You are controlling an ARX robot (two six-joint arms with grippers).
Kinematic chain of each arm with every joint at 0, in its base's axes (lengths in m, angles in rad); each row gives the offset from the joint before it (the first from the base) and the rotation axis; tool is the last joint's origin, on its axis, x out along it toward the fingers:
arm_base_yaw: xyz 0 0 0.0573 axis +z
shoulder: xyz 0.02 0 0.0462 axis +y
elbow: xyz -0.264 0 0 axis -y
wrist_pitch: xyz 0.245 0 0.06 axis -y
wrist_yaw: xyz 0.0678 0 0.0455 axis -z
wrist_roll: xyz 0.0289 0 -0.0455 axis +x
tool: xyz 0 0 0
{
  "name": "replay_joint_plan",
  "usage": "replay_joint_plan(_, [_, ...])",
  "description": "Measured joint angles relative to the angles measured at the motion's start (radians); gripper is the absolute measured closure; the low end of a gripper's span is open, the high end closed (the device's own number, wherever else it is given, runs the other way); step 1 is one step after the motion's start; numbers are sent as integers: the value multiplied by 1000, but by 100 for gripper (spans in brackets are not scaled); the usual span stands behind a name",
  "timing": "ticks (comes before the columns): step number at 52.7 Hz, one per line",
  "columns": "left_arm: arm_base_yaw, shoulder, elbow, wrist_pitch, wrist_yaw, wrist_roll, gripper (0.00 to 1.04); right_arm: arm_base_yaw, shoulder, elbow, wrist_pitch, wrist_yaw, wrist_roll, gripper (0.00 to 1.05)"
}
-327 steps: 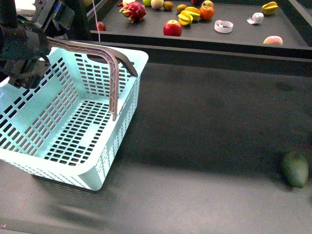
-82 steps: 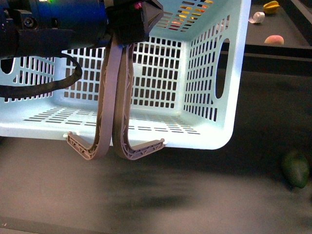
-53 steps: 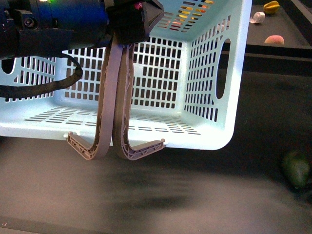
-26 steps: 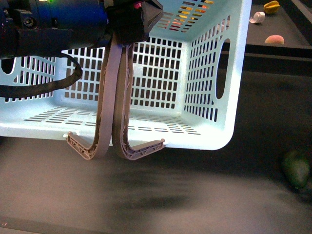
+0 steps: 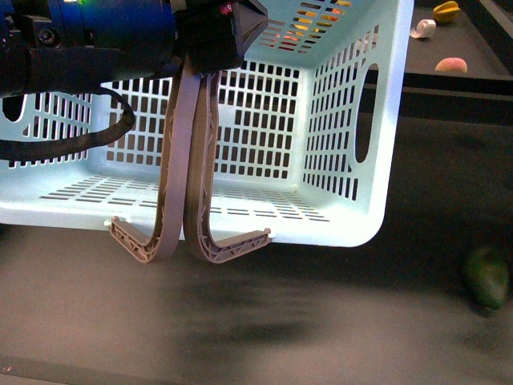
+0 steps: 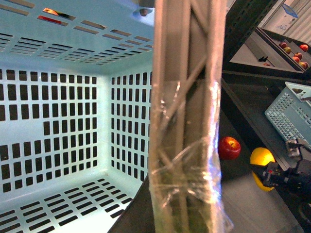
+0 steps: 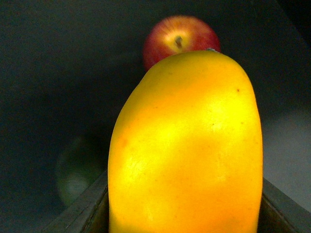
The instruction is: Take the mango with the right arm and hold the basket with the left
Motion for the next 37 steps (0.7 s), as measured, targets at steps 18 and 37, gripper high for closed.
replay_joint_plan(18, [0,0,0,0,0,0,96,167,-539,-146,-200,-236,29,46])
replay_joint_plan(37, [0,0,0,0,0,0,96,503,-930,-176,-323,-271,96,47])
